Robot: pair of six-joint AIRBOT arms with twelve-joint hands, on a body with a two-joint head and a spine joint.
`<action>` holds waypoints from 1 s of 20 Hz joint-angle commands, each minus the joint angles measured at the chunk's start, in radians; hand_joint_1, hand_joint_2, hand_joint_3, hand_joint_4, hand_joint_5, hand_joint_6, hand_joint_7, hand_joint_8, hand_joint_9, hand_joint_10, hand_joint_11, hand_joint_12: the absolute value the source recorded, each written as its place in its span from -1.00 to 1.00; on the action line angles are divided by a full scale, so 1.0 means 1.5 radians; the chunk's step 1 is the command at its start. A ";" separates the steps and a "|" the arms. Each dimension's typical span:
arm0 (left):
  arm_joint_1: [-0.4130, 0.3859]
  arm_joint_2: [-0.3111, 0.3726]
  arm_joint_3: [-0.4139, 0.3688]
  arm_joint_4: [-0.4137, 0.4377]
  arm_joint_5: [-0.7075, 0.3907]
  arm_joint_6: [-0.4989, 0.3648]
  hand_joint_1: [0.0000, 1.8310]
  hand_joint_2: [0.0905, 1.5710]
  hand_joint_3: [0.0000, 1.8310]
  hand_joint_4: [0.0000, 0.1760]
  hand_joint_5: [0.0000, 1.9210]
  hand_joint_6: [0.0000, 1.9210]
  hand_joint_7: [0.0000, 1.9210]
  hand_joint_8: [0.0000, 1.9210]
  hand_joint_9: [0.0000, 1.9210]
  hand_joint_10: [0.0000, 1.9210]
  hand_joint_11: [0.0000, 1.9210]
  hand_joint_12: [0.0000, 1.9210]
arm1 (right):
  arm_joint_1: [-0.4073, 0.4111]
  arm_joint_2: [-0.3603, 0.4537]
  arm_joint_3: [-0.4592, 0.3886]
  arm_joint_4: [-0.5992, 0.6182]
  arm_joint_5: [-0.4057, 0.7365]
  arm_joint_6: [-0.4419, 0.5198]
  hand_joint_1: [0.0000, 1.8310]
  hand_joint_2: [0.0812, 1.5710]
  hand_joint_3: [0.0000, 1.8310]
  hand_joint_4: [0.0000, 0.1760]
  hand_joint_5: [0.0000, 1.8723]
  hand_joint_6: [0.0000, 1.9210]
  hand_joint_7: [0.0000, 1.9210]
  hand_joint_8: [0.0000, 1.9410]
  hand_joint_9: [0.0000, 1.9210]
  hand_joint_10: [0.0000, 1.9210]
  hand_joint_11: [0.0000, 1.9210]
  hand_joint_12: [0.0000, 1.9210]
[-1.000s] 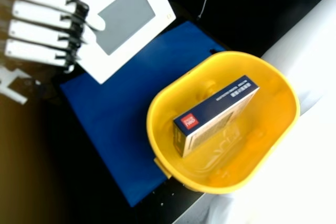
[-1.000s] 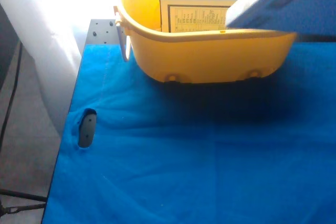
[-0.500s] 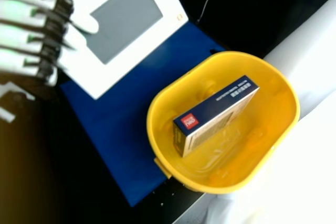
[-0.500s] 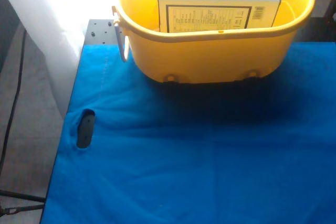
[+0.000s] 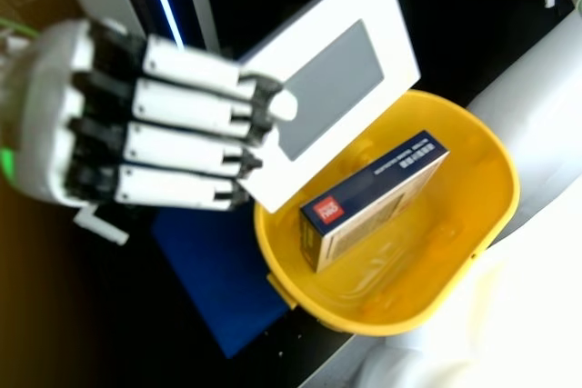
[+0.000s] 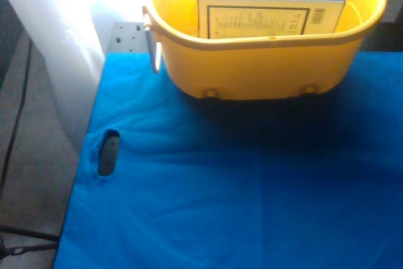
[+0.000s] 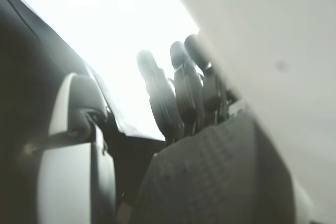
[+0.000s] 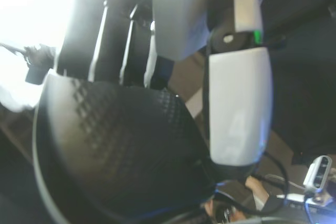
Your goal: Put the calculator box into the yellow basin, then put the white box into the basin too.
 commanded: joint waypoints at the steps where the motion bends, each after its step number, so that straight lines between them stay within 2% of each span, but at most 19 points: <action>1: -0.007 0.000 0.002 0.005 -0.078 -0.002 -0.05 0.37 -1.00 -1.00 -0.16 -0.98 -0.66 -0.92 -0.95 -0.46 -1.00 0.13 | 0.022 -0.007 0.003 -0.023 -0.039 -0.012 0.50 0.41 -1.00 -1.00 0.05 -0.05 -0.16 0.10 -0.01 0.39 -0.01 0.67; 2: -0.005 0.000 0.002 0.005 -0.078 -0.002 -0.05 0.35 -1.00 -1.00 -0.15 -0.98 -0.66 -0.98 -0.91 -0.59 -1.00 0.05 | 0.039 -0.014 0.008 -0.023 -0.021 -0.022 0.36 0.40 -1.00 -1.00 0.04 0.08 -0.04 0.07 0.09 0.28 0.01 0.66; 3: -0.005 -0.001 0.002 0.005 -0.078 -0.002 -0.06 0.35 -1.00 -1.00 -0.16 -0.98 -0.68 -0.99 -0.93 -0.61 -1.00 0.02 | 0.046 -0.017 0.013 -0.023 -0.016 -0.023 0.47 0.41 -1.00 -1.00 0.04 -0.02 -0.13 0.09 0.01 0.36 0.00 0.66; 4: -0.004 -0.004 0.002 0.005 -0.078 -0.002 -0.08 0.35 -1.00 -1.00 -0.16 -0.98 -0.68 -1.00 -0.93 -0.64 -1.00 -0.04 | 0.053 -0.020 0.019 -0.023 -0.009 -0.023 0.49 0.42 -1.00 -1.00 0.08 -0.09 -0.18 0.13 -0.03 0.41 -0.02 0.68; 6: -0.004 -0.011 0.005 0.005 -0.078 -0.002 -0.12 0.30 -1.00 -1.00 -0.18 -0.99 -0.62 -0.98 -0.84 -0.63 -1.00 0.16 | 0.068 -0.031 0.032 -0.023 0.003 -0.023 0.50 0.41 -1.00 -1.00 0.05 -0.05 -0.16 0.10 -0.01 0.39 -0.01 0.67; 7: -0.004 -0.012 0.005 0.005 -0.078 -0.002 -0.15 0.30 -1.00 -1.00 -0.16 -0.98 -0.59 -0.97 -0.82 -0.61 -1.00 0.28 | 0.076 -0.038 0.037 -0.023 0.012 -0.023 0.49 0.41 -1.00 -1.00 0.08 -0.10 -0.19 0.12 -0.03 0.42 -0.01 0.67; 9: -0.003 -0.015 0.006 0.005 -0.077 -0.002 -0.14 0.38 -0.98 -1.00 -0.16 -0.99 -0.58 -0.98 -0.88 -0.59 -1.00 0.28 | 0.093 -0.056 0.047 -0.023 0.024 -0.023 0.50 0.41 -1.00 -1.00 0.05 -0.05 -0.16 0.10 -0.01 0.39 -0.01 0.67; 10: -0.003 -0.018 0.006 0.006 -0.076 -0.002 -0.23 0.38 -0.99 -1.00 -0.25 -1.00 -0.53 -0.98 -0.84 -0.60 -1.00 0.33 | 0.095 -0.063 0.051 -0.023 0.025 -0.023 0.34 0.45 -0.99 -1.00 -0.03 0.19 -0.13 0.19 -0.23 0.22 -0.43 0.77; 11: -0.003 -0.019 0.006 0.006 -0.077 -0.002 -0.25 0.36 -1.00 -1.00 -0.27 -1.00 -0.48 -0.97 -0.78 -0.60 -1.00 0.40 | 0.099 -0.068 0.054 -0.023 0.026 -0.023 0.30 0.49 -0.99 -1.00 -0.03 0.18 -0.20 0.37 -0.31 0.39 -0.47 0.94; 12: -0.003 -0.019 0.006 0.006 -0.076 -0.002 -0.24 0.35 -1.00 -1.00 -0.27 -1.00 -0.45 -0.97 -0.68 -0.55 -1.00 0.63 | 0.104 -0.073 0.057 -0.023 0.029 -0.023 0.34 0.48 -1.00 -1.00 0.06 -0.05 -0.23 0.52 -0.43 0.64 -0.50 0.99; 13: -0.003 -0.020 0.007 0.006 -0.077 -0.002 -0.23 0.33 -1.00 -1.00 -0.28 -1.00 -0.46 -0.98 -0.67 -0.54 -1.00 0.67 | 0.108 -0.076 0.060 -0.023 0.035 -0.024 0.28 0.43 -1.00 -1.00 0.02 0.05 -0.55 -0.13 -0.84 0.25 -0.90 0.85; 14: -0.004 -0.020 0.006 0.006 -0.078 -0.002 -0.24 0.31 -1.00 -1.00 -0.27 -1.00 -0.51 -0.99 -0.82 -0.58 -1.00 0.58 | 0.116 -0.080 0.064 -0.023 0.051 -0.033 0.31 0.50 -1.00 -1.00 0.01 0.19 -0.37 0.24 -0.70 0.26 -0.98 0.89; 15: -0.005 -0.020 0.005 0.006 -0.079 -0.002 -0.25 0.30 -1.00 -1.00 -0.26 -1.00 -0.55 -1.00 -0.89 -0.59 -1.00 0.46 | 0.121 -0.082 0.065 -0.023 0.059 -0.043 0.33 0.45 -1.00 -1.00 0.08 0.01 -0.20 0.33 -0.38 0.42 -0.60 0.89; 16: -0.007 -0.020 0.004 0.008 -0.078 -0.002 -0.28 0.30 -1.00 -1.00 -0.29 -0.99 -0.54 -1.00 -0.89 -0.63 -1.00 0.24 | 0.130 -0.085 0.065 -0.023 0.071 -0.058 0.35 0.43 -1.00 -1.00 0.08 0.09 -0.14 0.17 -0.39 0.21 -0.72 0.78; 17: -0.008 -0.020 0.002 0.011 -0.079 -0.002 -0.25 0.29 -1.00 -1.00 -0.28 -0.99 -0.52 -0.99 -0.86 -0.64 -1.00 0.13 | 0.139 -0.087 0.066 -0.023 0.082 -0.066 0.38 0.40 -1.00 -1.00 -0.07 0.12 0.11 -0.03 -0.13 0.05 -0.42 0.64; 18: -0.009 -0.020 0.001 0.013 -0.079 -0.002 -0.25 0.32 -1.00 -1.00 -0.32 -0.99 -0.53 -1.00 -0.86 -0.69 -1.00 -0.18 | 0.150 -0.092 0.067 -0.023 0.095 -0.082 0.17 0.14 -1.00 -1.00 -0.52 -0.45 -0.45 -0.66 -0.57 -0.45 -0.87 0.50; 19: -0.010 -0.020 0.001 0.014 -0.079 -0.002 -0.22 0.35 -1.00 -1.00 -0.32 -0.99 -0.52 -1.00 -0.83 -0.73 -1.00 -0.32 | 0.154 -0.094 0.067 -0.023 0.101 -0.091 0.01 0.00 -1.00 -0.54 -0.86 -0.82 -0.89 -0.93 -0.91 -0.89 -0.97 -0.28; 20: -0.010 -0.020 0.000 0.016 -0.082 -0.003 -0.20 0.37 -1.00 -1.00 -0.32 -1.00 -0.50 -0.99 -0.77 -0.73 -1.00 -0.14 | 0.158 -0.098 0.066 -0.023 0.107 -0.103 -0.07 -0.08 -1.00 0.00 -0.97 -0.96 -0.98 -0.99 -0.98 -0.98 -1.00 -0.86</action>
